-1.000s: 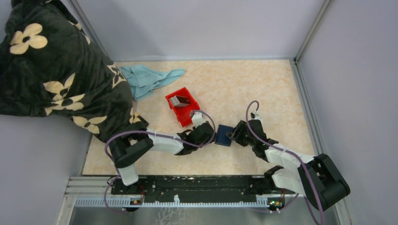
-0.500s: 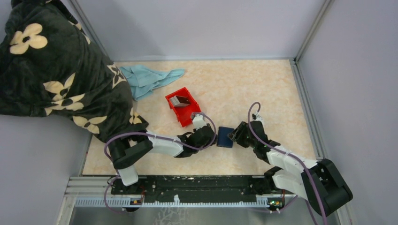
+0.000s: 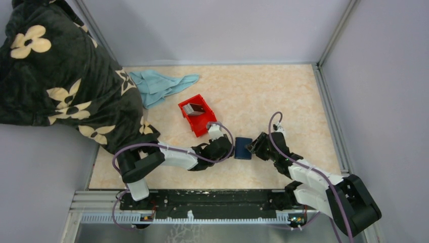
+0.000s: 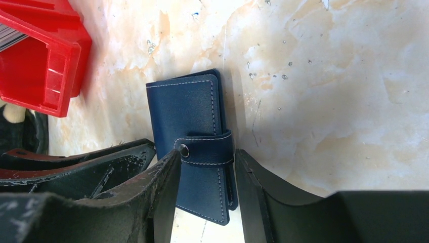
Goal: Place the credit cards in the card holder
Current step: Close the card holder at the center of the board.
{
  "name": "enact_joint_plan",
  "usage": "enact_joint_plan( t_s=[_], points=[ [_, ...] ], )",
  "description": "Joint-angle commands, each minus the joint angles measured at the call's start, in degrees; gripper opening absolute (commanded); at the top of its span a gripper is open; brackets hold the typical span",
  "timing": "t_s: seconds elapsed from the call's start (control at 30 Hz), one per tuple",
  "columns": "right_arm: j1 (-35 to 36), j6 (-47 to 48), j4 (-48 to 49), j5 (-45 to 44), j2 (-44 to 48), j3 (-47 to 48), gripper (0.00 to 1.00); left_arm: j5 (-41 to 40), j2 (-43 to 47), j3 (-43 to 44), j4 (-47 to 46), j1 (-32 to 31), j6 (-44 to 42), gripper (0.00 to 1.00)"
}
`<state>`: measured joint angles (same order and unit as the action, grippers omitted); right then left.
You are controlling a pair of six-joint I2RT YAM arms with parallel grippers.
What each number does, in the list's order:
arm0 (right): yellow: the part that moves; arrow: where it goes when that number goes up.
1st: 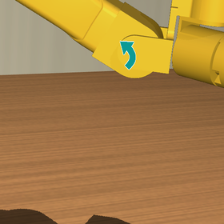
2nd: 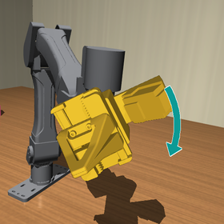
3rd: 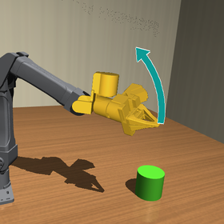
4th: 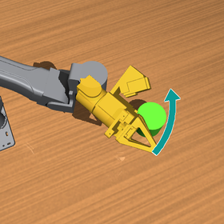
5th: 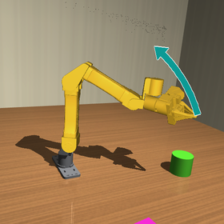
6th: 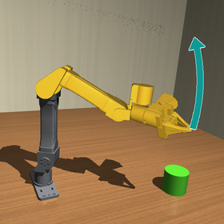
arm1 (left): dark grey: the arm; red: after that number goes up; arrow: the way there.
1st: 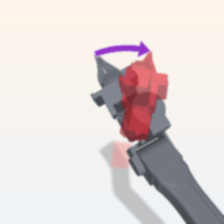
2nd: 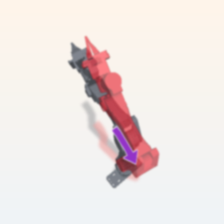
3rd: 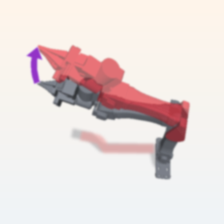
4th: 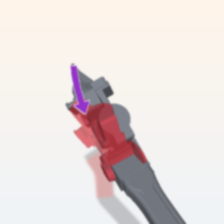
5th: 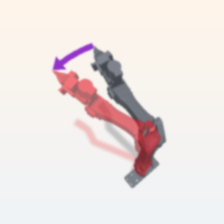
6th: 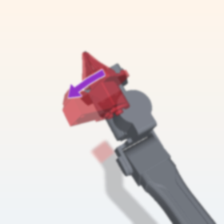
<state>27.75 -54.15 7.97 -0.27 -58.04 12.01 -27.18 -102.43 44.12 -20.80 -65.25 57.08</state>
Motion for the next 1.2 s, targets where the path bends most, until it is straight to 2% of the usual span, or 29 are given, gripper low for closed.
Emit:
enact_joint_plan(
  t_s=[0.0,0.53,0.87,1.17],
  points=[
    [0.0,-0.6,1.4,-1.1,0.6,-0.4,0.44,1.5,-1.9,-1.0,4.4,-0.6,-1.2,0.34],
    [-1.1,-1.6,1.8,-1.9,-0.4,0.5,0.45,1.4,-2.3,-0.7,5.1,-0.7,-1.8,0.33],
    [-1.1,-0.4,1.0,-1.2,-4.2,2.2,0.44,1.5,-2.1,-0.5,5.2,-0.7,-2.1,0.33],
    [-1.1,0.5,0.4,-0.2,-4.1,0.8,0.4,1.4,-2.6,-0.3,5.3,-0.7,-2.2,0.33]
  ],
)
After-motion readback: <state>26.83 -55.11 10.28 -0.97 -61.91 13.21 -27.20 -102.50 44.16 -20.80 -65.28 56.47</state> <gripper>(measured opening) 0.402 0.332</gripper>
